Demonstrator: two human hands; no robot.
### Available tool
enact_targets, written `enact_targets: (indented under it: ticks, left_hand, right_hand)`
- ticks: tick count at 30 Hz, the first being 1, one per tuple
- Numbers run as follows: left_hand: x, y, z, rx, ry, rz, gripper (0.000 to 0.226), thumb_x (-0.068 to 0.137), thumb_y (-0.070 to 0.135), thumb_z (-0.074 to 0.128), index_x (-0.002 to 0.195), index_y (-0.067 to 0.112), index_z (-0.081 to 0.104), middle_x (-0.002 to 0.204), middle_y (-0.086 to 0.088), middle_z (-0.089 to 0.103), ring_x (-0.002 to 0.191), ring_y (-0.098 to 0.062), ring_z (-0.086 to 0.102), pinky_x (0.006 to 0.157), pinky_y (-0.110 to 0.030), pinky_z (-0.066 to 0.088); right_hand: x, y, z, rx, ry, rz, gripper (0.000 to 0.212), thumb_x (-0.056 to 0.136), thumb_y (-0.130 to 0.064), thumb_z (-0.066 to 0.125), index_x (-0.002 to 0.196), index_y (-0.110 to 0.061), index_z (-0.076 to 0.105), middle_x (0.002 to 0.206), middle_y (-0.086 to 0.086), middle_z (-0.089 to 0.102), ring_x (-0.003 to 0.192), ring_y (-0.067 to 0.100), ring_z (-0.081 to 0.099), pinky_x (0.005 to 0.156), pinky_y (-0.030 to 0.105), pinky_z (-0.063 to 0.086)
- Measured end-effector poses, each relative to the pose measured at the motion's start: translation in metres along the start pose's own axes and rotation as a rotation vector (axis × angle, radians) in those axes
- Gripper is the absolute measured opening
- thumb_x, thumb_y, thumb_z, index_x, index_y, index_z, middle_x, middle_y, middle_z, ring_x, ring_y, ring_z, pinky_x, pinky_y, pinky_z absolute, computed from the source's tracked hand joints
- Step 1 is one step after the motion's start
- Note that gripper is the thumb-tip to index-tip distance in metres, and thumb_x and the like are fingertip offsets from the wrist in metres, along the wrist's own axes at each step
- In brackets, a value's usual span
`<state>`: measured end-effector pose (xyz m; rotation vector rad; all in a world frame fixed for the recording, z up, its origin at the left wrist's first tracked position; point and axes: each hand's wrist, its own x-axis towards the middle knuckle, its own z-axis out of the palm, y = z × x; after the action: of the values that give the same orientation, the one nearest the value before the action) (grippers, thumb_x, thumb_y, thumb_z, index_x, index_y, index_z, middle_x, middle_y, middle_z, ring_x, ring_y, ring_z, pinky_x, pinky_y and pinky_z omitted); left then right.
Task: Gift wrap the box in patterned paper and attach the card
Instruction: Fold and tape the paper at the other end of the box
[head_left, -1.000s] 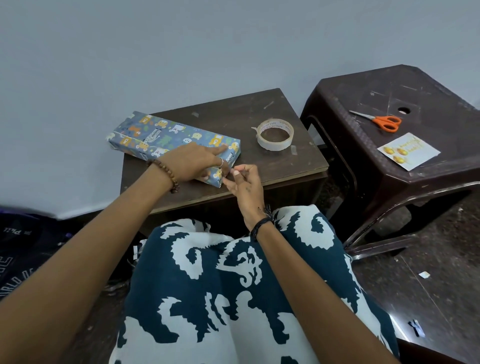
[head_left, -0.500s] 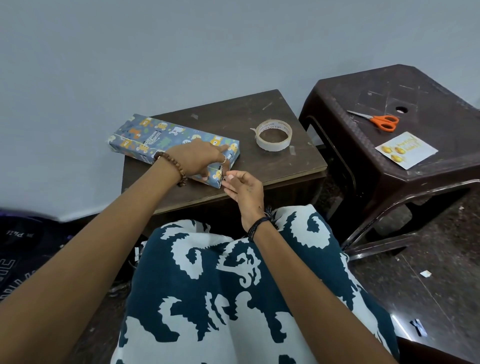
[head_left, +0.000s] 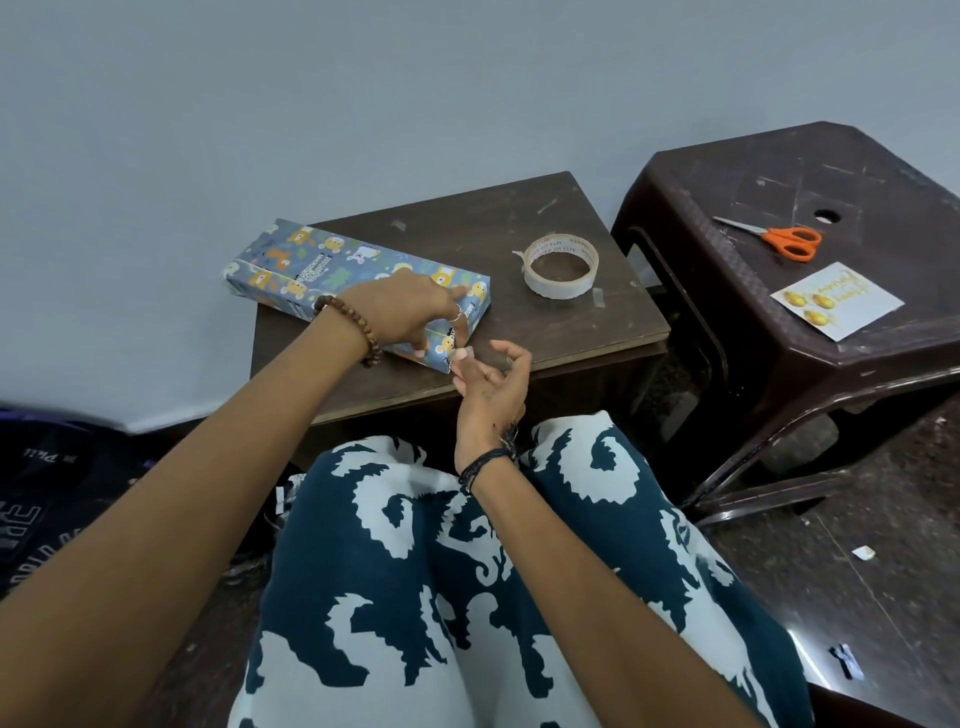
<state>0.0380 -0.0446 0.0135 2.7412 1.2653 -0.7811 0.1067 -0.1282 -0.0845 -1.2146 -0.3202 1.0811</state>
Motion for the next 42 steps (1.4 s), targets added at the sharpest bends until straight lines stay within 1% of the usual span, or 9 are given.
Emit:
enact_targets:
  ticks: [3, 7, 11, 17, 20, 22, 27, 35, 42]
  left_hand:
    - [0.002, -0.001, 0.002, 0.001, 0.01, 0.002, 0.043, 0.082, 0.008, 0.066, 0.119, 0.028, 0.058, 0.156, 0.004, 0.016, 0.116, -0.023, 0.052, 0.093, -0.031, 0.036]
    - [0.004, -0.002, 0.003, 0.001, 0.013, -0.002, 0.045, 0.081, 0.009, 0.066, 0.12, 0.029, 0.057, 0.156, 0.005, 0.018, 0.117, -0.023, 0.05, 0.09, -0.031, 0.037]
    - [0.005, -0.002, 0.003, -0.014, 0.019, -0.013, 0.045, 0.08, 0.007, 0.067, 0.118, 0.03, 0.058, 0.155, 0.006, 0.018, 0.116, -0.024, 0.049, 0.09, -0.031, 0.035]
    - [0.005, -0.002, 0.003, -0.008, 0.02, -0.019, 0.043, 0.08, 0.007, 0.068, 0.117, 0.028, 0.059, 0.155, 0.007, 0.019, 0.118, -0.023, 0.049, 0.095, -0.034, 0.035]
    - [0.005, 0.0, 0.001, 0.01, 0.017, -0.02, 0.044, 0.08, 0.007, 0.067, 0.119, 0.025, 0.058, 0.155, 0.006, 0.019, 0.117, -0.023, 0.05, 0.097, -0.036, 0.035]
    - [0.005, 0.0, 0.001, 0.017, 0.009, -0.022, 0.045, 0.081, 0.007, 0.067, 0.121, 0.025, 0.058, 0.155, 0.005, 0.019, 0.116, -0.023, 0.051, 0.097, -0.036, 0.035]
    - [0.005, 0.001, 0.0, 0.024, 0.001, -0.02, 0.043, 0.081, 0.009, 0.067, 0.12, 0.024, 0.058, 0.155, 0.004, 0.019, 0.116, -0.024, 0.05, 0.094, -0.035, 0.034]
    - [0.005, 0.002, -0.003, 0.021, 0.002, -0.011, 0.043, 0.081, 0.009, 0.067, 0.121, 0.024, 0.057, 0.155, 0.004, 0.02, 0.116, -0.022, 0.049, 0.095, -0.033, 0.033]
    - [0.004, -0.001, 0.001, 0.043, 0.02, -0.009, 0.047, 0.082, 0.011, 0.066, 0.125, 0.024, 0.053, 0.154, 0.003, 0.022, 0.117, -0.024, 0.049, 0.094, -0.035, 0.035]
  right_hand:
    - [0.0, 0.003, 0.003, -0.024, 0.024, 0.01, 0.034, 0.082, -0.007, 0.069, 0.087, -0.03, 0.043, 0.07, 0.0, 0.066, 0.075, 0.014, 0.066, 0.082, 0.035, 0.056]
    - [0.001, 0.007, 0.008, -0.118, 0.062, -0.018, 0.038, 0.081, -0.014, 0.072, 0.097, -0.026, 0.039, 0.074, 0.0, 0.069, 0.083, 0.019, 0.068, 0.086, 0.042, 0.053]
    - [0.002, 0.008, 0.011, -0.123, 0.064, -0.035, 0.045, 0.08, -0.013, 0.072, 0.097, -0.035, 0.037, 0.066, -0.01, 0.068, 0.098, 0.02, 0.064, 0.085, 0.046, 0.054]
    - [-0.001, 0.001, 0.011, -0.077, 0.112, -0.035, 0.04, 0.079, -0.006, 0.072, 0.1, -0.017, 0.04, 0.105, 0.005, 0.053, 0.064, 0.004, 0.058, 0.054, 0.024, 0.056]
    - [-0.003, 0.004, 0.012, -0.133, 0.124, -0.063, 0.024, 0.08, -0.011, 0.072, 0.08, -0.012, 0.048, 0.101, 0.001, 0.045, 0.063, 0.004, 0.057, 0.053, 0.021, 0.055]
    - [-0.004, 0.005, 0.013, -0.128, 0.13, -0.078, 0.027, 0.08, -0.012, 0.072, 0.068, -0.017, 0.049, 0.095, -0.001, 0.044, 0.067, 0.008, 0.056, 0.052, 0.02, 0.055]
    - [-0.008, 0.005, 0.02, -0.08, 0.153, -0.122, 0.031, 0.08, -0.005, 0.071, 0.062, -0.025, 0.056, 0.087, -0.01, 0.042, 0.081, 0.015, 0.058, 0.051, 0.021, 0.054]
    - [-0.015, 0.012, 0.031, -0.043, 0.25, -0.092, 0.025, 0.087, -0.01, 0.064, 0.074, -0.032, 0.064, 0.086, -0.01, 0.04, 0.084, 0.031, 0.061, 0.052, 0.02, 0.053]
    - [-0.014, 0.015, 0.029, -0.008, 0.244, -0.014, 0.007, 0.087, -0.013, 0.065, 0.09, -0.016, 0.07, 0.086, -0.01, 0.042, 0.062, 0.01, 0.056, 0.05, 0.013, 0.051]
